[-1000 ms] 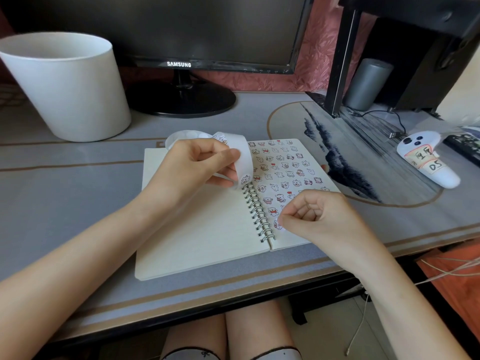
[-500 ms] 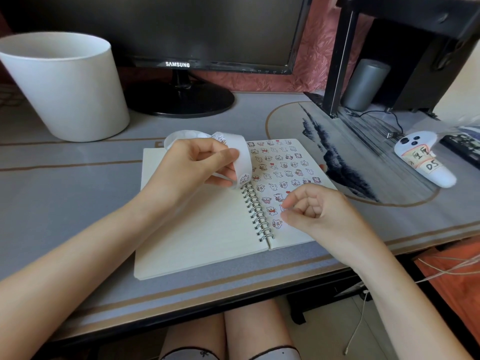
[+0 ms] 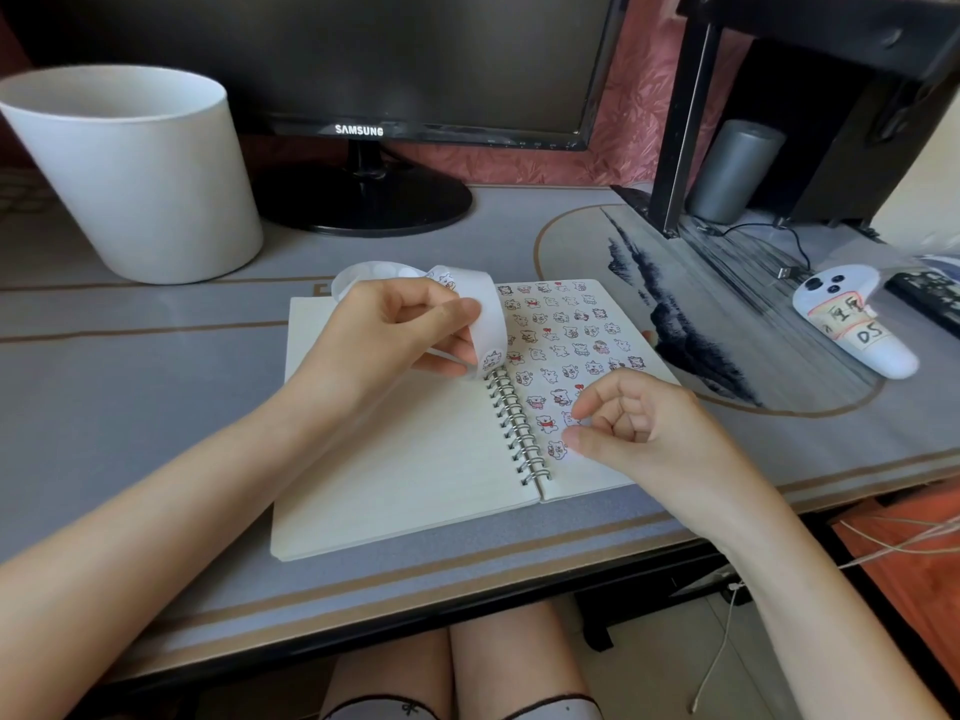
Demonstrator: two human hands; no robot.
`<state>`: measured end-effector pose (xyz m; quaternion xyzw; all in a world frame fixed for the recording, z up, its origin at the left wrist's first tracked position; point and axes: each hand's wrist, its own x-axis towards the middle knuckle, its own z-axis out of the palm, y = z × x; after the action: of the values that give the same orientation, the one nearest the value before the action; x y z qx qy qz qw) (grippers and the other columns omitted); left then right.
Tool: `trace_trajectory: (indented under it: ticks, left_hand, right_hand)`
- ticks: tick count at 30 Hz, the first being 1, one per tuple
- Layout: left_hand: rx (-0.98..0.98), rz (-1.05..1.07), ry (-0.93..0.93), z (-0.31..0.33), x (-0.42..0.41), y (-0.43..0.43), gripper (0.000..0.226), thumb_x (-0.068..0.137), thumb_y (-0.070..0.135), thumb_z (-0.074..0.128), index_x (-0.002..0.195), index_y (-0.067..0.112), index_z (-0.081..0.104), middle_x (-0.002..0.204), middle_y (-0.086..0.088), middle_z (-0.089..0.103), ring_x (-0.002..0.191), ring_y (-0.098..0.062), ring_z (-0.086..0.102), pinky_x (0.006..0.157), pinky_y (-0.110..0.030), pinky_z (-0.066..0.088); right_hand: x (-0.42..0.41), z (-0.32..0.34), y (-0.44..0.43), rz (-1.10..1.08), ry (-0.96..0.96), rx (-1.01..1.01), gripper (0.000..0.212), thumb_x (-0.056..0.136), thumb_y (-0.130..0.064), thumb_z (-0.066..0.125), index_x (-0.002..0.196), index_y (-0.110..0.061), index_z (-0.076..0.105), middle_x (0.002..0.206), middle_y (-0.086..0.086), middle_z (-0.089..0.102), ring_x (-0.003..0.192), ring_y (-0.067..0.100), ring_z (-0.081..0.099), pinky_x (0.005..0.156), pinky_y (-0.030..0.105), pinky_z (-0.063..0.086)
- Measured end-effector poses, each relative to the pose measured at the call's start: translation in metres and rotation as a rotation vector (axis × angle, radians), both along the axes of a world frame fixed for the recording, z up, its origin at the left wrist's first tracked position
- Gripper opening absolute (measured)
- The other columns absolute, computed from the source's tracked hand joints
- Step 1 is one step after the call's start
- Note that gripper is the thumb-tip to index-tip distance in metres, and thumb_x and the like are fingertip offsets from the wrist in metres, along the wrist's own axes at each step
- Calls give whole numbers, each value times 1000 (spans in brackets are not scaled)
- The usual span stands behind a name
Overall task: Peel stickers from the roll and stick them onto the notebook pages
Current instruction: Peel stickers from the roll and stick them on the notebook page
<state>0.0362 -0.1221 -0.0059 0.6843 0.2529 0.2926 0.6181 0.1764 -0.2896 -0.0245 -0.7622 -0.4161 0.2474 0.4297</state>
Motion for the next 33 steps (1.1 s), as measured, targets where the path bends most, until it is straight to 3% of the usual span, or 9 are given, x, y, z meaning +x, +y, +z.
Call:
trace_trajectory:
  ticks: [3, 9, 13, 18, 24, 33]
  left_hand:
    - [8, -3, -1, 0, 0, 0, 19, 90, 11, 59, 76, -1, 65, 59, 0, 67, 56, -10, 65, 60, -20, 56]
    - [17, -11, -10, 0, -1, 0, 20, 91, 11, 59, 78, -3, 65, 61, -1, 67, 58, -11, 65, 59, -21, 56]
    - [19, -17, -20, 1, -1, 1, 19, 92, 10, 57, 83, -6, 63, 62, 0, 68, 58, -10, 65, 59, -22, 56]
    - [19, -30, -25, 1, -1, 0, 18, 93, 10, 54, 79, 1, 61, 62, 2, 69, 57, -10, 66, 57, -21, 55]
    - [37, -32, -40, 1, -2, 0, 19, 94, 12, 52, 82, 1, 61, 64, 0, 70, 59, -12, 67, 61, -25, 57]
    - [-17, -55, -43, 3, -2, 0, 26, 97, 22, 48, 84, 3, 61, 70, -5, 71, 67, -18, 69, 63, -26, 58]
  right_hand:
    - [-2, 1, 0, 12, 23, -2, 23, 69, -23, 82, 81, -22, 63, 62, -9, 51, 57, 8, 42, 58, 20, 39]
    - [3, 3, -2, 57, -10, -45, 18, 77, -12, 75, 84, -23, 62, 67, -9, 52, 60, 7, 45, 63, 20, 42]
    - [4, 6, -2, 65, 4, -33, 9, 82, -18, 70, 86, -24, 64, 70, -6, 60, 62, 8, 48, 61, 18, 41]
    - [2, 23, 11, 42, 1, 171, 2, 85, -23, 66, 86, -22, 66, 78, -5, 70, 62, 1, 55, 56, 8, 39]
    - [-12, 19, 45, 88, -45, 341, 15, 79, -17, 75, 91, -20, 66, 86, -4, 71, 83, 12, 63, 76, 33, 47]
    - [-15, 15, 57, 55, 19, 465, 18, 76, -2, 75, 82, -19, 70, 73, -9, 69, 71, 5, 64, 70, 23, 51]
